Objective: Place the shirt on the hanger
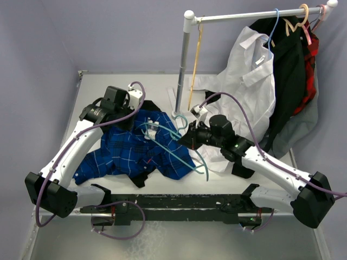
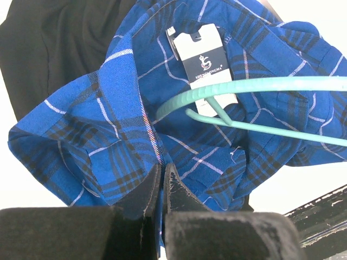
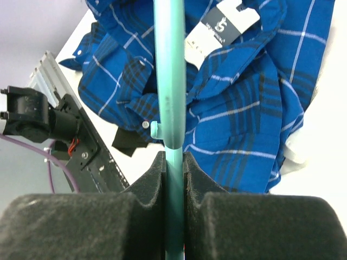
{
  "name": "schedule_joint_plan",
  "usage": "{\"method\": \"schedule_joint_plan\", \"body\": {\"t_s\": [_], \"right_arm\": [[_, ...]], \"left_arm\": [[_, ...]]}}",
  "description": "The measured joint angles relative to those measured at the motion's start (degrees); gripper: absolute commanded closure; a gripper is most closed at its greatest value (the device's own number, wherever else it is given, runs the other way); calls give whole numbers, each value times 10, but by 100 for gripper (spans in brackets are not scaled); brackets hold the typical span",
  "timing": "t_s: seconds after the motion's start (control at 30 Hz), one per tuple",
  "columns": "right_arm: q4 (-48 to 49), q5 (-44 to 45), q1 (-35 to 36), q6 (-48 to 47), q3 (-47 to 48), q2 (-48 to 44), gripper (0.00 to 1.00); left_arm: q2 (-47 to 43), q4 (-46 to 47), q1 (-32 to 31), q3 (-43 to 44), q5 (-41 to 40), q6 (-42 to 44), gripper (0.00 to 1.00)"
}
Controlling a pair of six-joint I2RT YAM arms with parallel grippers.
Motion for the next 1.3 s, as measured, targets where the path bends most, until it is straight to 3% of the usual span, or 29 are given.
{"method": "schedule_joint_plan", "body": {"t_s": [0.57, 1.3], "right_arm": [[136, 5, 39, 2, 51, 146, 100], [157, -45, 46, -19, 251, 373, 100]], "left_arm": [[0, 0, 0, 0, 26, -1, 100], [-7, -5, 0, 0, 53, 9, 100]]}}
